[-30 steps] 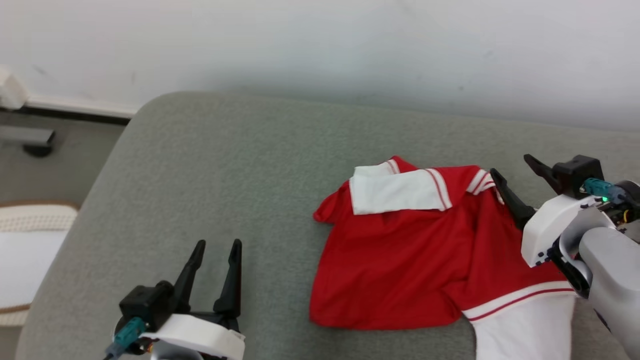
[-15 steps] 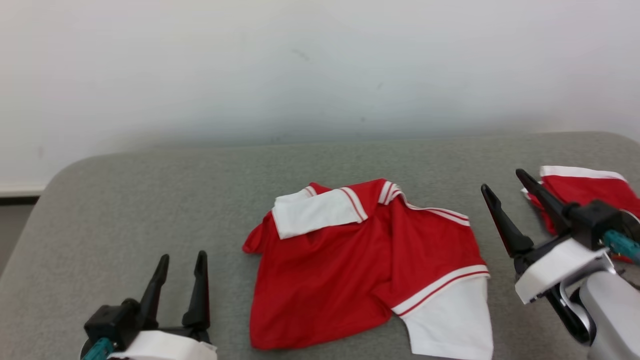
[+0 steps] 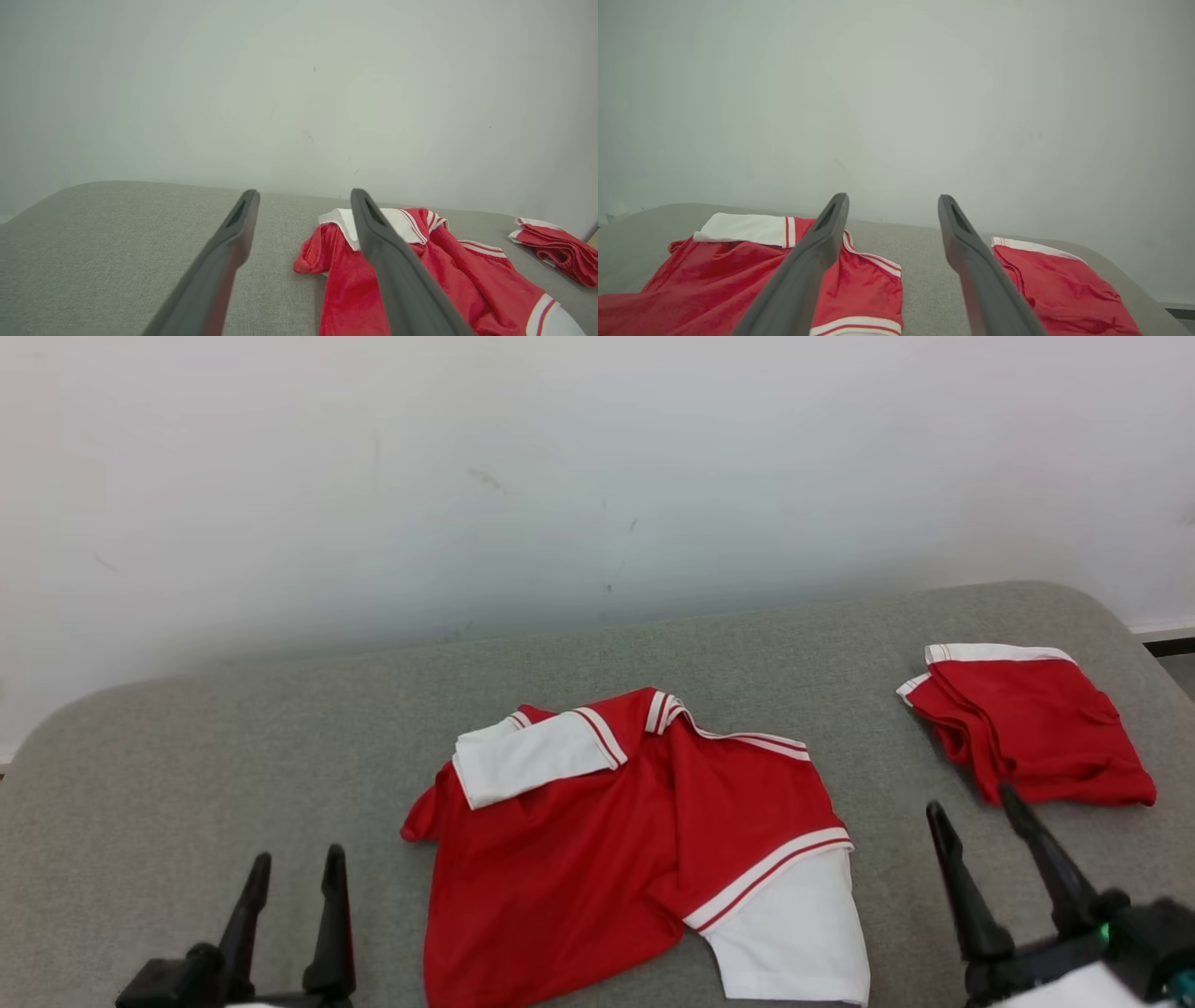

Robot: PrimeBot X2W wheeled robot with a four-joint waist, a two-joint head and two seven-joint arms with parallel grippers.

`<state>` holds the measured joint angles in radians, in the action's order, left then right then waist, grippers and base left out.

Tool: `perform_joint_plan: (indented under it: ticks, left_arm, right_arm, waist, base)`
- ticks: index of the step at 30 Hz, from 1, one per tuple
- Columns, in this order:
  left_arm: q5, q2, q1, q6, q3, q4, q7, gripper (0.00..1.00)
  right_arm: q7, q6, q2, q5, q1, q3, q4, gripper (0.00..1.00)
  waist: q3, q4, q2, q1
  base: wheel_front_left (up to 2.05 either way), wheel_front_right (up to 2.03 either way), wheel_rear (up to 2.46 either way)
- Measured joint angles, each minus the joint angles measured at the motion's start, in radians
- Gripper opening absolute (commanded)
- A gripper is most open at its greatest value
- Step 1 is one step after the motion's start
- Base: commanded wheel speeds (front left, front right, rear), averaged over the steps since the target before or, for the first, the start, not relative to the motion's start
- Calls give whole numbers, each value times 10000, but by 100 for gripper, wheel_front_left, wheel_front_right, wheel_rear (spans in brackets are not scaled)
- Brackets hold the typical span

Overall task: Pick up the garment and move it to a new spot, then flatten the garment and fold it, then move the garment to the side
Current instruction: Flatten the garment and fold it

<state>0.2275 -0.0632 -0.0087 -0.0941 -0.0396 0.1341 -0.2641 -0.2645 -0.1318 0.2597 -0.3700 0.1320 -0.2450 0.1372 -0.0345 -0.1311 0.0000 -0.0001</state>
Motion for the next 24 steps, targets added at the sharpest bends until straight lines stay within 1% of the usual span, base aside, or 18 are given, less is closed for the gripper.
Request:
perform_joint_plan:
  ticks: [3, 7, 11, 17, 24]
  left_arm:
    - [-104, 42, 316, 19, -44, -127, 0, 100]
    - [-109, 77, 513, -23, -98, -146, 0, 100]
    - [-121, 111, 549, -35, -109, -128, 0, 100]
    - [-123, 130, 529, -67, -79, -94, 0, 100]
    - [-119, 134, 509, -48, -4, -98, 0, 100]
  right_arm:
    - [0, 0, -370, 2, -803, 384, -357, 100]
    - [2, 0, -525, 286, -1334, 627, -606, 100]
    - [0, 0, -754, 472, -1401, 769, -711, 100]
    - [2, 0, -807, 686, -1395, 759, -715, 100]
    - [0, 0, -859, 679, -1388, 823, -704, 100]
  waist:
    - [-21, 76, 0, 0]
    - [13, 153, 0, 0]
    - [21, 190, 0, 0]
    - [56, 283, 0, 1]
    - [73, 326, 0, 1]
  base:
    - [0, 0, 0]
    - [0, 0, 0]
    - [0, 0, 0]
    - [0, 0, 0]
    - [0, 0, 0]
